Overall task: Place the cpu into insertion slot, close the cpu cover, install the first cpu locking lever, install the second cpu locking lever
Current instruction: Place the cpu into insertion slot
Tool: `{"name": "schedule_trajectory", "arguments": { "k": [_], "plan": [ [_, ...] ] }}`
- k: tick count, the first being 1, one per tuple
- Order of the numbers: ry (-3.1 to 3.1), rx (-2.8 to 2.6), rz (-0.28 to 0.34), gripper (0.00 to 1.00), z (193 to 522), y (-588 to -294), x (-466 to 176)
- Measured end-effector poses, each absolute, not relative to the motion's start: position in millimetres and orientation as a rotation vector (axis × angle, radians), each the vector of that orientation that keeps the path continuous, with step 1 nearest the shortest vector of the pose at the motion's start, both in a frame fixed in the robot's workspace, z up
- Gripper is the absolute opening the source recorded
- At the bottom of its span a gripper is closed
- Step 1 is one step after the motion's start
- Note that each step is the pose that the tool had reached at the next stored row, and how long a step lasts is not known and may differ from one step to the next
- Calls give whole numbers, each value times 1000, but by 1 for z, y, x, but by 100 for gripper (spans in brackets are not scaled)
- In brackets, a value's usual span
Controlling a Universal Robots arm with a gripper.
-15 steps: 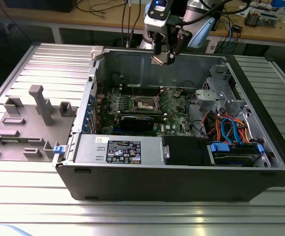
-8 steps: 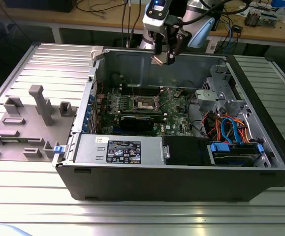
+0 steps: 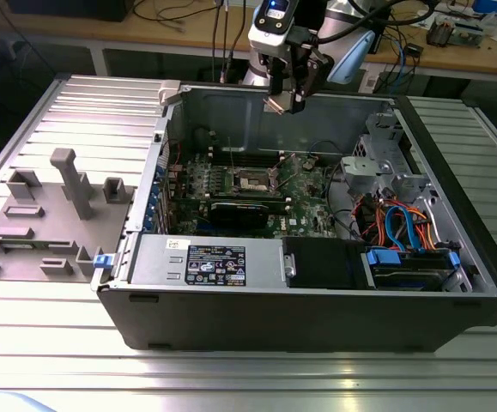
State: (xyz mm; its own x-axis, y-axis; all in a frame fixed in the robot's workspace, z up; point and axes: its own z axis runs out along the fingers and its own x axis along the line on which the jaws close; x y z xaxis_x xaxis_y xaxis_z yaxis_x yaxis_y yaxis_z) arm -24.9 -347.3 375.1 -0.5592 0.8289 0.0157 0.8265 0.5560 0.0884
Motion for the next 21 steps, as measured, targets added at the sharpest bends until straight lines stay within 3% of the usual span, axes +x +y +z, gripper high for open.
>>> {"name": "schedule_trajectory", "arguments": {
  "k": [21],
  "plan": [
    [2739,1458,139,54,375,-347,-31]
  ]
}}
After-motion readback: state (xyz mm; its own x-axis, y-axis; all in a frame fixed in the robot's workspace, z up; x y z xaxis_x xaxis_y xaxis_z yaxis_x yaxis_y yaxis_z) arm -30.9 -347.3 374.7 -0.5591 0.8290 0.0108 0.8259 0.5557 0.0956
